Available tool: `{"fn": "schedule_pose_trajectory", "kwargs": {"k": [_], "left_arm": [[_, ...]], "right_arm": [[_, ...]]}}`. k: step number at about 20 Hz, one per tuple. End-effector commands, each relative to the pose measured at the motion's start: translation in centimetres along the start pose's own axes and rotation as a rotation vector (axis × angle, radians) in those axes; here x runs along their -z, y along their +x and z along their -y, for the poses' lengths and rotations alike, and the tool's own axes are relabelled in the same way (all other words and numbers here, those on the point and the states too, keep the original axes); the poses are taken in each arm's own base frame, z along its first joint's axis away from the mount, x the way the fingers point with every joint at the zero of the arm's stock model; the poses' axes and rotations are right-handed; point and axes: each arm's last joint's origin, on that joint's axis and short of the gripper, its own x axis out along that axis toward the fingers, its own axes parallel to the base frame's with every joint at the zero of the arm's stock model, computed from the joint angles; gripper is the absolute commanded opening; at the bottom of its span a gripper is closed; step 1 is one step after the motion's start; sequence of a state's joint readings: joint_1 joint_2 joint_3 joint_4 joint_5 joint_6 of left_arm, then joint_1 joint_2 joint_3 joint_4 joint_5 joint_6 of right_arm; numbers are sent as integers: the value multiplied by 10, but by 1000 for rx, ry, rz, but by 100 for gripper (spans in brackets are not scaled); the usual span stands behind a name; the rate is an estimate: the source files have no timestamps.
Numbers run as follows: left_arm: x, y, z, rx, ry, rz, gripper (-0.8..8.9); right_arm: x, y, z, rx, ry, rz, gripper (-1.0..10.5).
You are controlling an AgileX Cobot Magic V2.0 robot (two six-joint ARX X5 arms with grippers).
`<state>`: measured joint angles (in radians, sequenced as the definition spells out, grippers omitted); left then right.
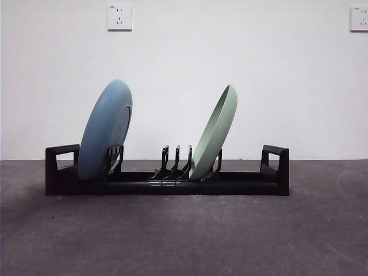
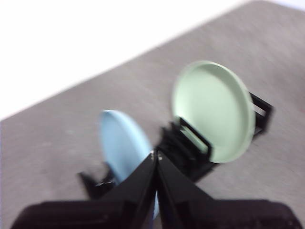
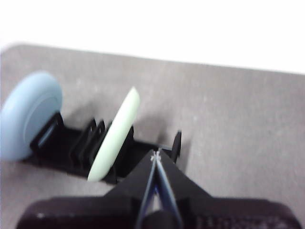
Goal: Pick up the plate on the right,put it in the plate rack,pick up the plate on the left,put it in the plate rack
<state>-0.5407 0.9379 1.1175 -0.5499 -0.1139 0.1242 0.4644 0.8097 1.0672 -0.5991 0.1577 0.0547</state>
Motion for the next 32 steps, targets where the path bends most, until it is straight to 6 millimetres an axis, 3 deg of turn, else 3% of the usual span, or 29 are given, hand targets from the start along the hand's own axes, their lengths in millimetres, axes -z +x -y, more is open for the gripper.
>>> {"fn": "schedule_pose_trajectory", "kwargs": {"k": [1, 3, 9, 15, 28, 32], "left_arm": [[31, -8, -1, -19, 3, -5, -8], [60, -16, 0, -49, -17, 4, -8], [105, -30, 4, -82, -81, 57, -8], [110, -38, 5, -78, -95, 67, -3], [115, -24, 7, -64, -78, -31, -3], [123, -43, -2, -92, -98, 52, -3]], "right_arm": [[21, 2, 1, 2, -7, 7, -11], [42, 2, 2, 6, -3, -5, -11], [78, -1, 5, 10, -3, -10, -11], [84, 1, 7, 87, -4, -50, 3], [84, 1, 7, 87, -5, -54, 3], [84, 1, 7, 87, -5, -54, 3]]}}
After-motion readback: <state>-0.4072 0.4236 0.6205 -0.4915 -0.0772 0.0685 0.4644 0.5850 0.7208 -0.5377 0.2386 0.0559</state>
